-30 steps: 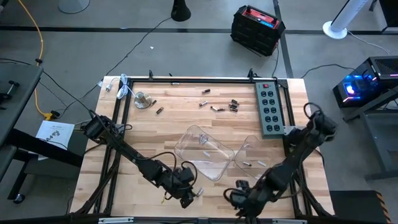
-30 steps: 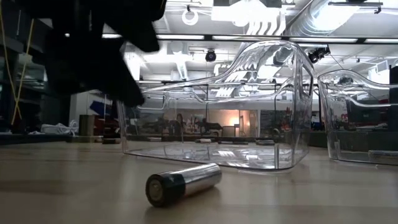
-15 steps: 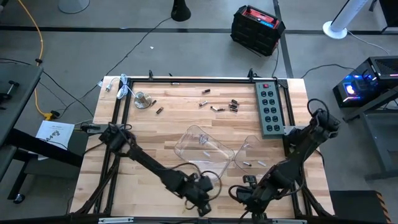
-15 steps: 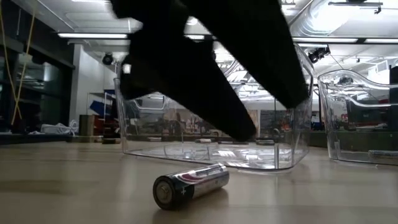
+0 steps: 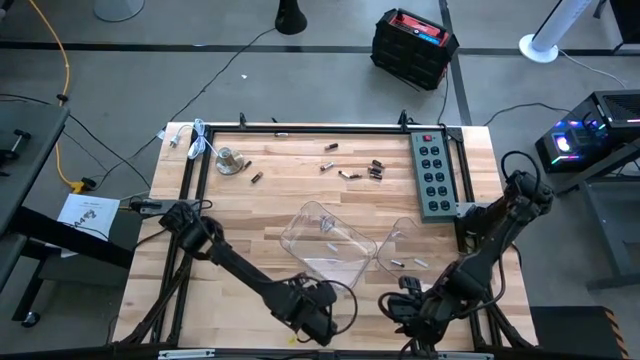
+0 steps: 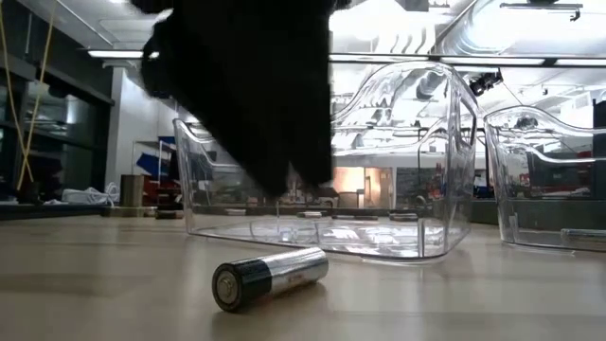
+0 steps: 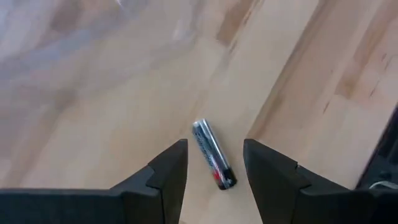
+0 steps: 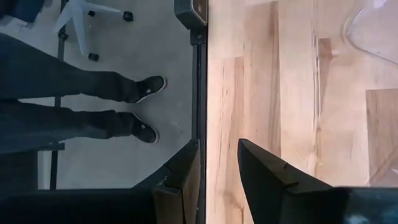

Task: Sort batteries
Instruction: Put the silver battery into the left transparent bin

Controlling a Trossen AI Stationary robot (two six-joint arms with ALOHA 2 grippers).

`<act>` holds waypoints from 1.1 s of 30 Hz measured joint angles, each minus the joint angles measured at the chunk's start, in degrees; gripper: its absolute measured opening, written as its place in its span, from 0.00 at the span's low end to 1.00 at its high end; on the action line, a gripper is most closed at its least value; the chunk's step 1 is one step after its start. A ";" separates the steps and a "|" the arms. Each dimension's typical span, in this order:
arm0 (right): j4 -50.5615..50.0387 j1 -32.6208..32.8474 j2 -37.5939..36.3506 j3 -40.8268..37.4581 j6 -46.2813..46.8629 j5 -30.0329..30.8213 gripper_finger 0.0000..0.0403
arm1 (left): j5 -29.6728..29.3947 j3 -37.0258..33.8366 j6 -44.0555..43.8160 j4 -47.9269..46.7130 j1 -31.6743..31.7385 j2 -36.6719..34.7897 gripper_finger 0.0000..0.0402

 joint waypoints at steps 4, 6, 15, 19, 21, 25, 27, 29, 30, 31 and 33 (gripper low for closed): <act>-0.13 -0.15 0.00 0.00 -0.93 0.23 0.25 | 1.05 -0.08 -1.97 -0.02 -0.16 1.31 0.37; -0.15 -0.26 0.00 0.00 -1.06 0.41 0.25 | 0.93 -0.08 -2.66 -0.09 0.16 1.48 0.37; -0.11 -0.52 0.00 0.00 -1.14 0.44 0.25 | 3.74 -0.05 -3.51 1.21 2.45 2.02 0.40; -0.10 -0.52 0.00 0.00 -1.19 0.60 0.25 | 5.85 -0.06 -4.51 1.06 2.99 2.46 0.40; -0.11 -0.52 0.00 0.00 -1.11 1.39 0.25 | 6.19 -0.60 -4.69 0.99 3.02 2.56 0.40; -0.06 -0.52 0.00 0.00 -1.20 2.00 0.25 | 6.35 -1.11 -6.93 -0.16 3.17 2.55 0.40; 0.00 -0.55 0.00 0.00 -1.55 2.12 0.25 | 6.86 -1.13 -7.08 -0.25 3.17 2.24 0.40; 0.00 -0.52 0.00 0.00 -2.27 2.12 0.25 | 6.89 -1.15 -7.50 -0.11 3.17 1.81 0.40; -0.02 -0.52 0.00 0.00 -2.51 2.12 0.25 | 6.77 -1.17 -7.48 -0.20 3.13 1.54 0.40; -0.02 -0.52 0.00 0.00 -2.51 2.14 0.25 | 6.26 -1.17 -7.50 -0.29 2.97 1.24 0.40; -0.08 -0.55 0.00 0.00 -2.54 2.32 0.25 | 5.25 -1.17 -7.48 -0.31 2.82 1.01 0.40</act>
